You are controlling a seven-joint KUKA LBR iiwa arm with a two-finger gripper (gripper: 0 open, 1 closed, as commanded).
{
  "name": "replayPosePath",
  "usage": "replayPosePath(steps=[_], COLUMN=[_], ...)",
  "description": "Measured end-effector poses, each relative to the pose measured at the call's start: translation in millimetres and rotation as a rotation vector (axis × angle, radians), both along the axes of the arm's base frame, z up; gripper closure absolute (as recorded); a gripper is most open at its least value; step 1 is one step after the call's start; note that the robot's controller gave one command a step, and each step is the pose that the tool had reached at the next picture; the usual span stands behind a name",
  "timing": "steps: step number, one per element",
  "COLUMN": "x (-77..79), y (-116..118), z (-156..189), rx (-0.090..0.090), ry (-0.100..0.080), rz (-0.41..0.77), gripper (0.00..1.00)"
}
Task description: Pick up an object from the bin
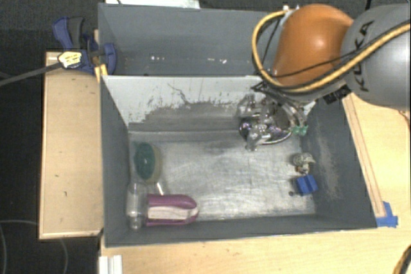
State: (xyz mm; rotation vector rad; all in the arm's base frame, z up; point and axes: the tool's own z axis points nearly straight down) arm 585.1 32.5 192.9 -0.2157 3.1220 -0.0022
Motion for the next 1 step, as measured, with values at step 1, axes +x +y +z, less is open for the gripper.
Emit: replayPosePath(steps=[1], x=[2.8], y=[5.7], z=[69.8], rx=[0.002], ry=[0.001], rz=[-0.001], gripper=[1.0])
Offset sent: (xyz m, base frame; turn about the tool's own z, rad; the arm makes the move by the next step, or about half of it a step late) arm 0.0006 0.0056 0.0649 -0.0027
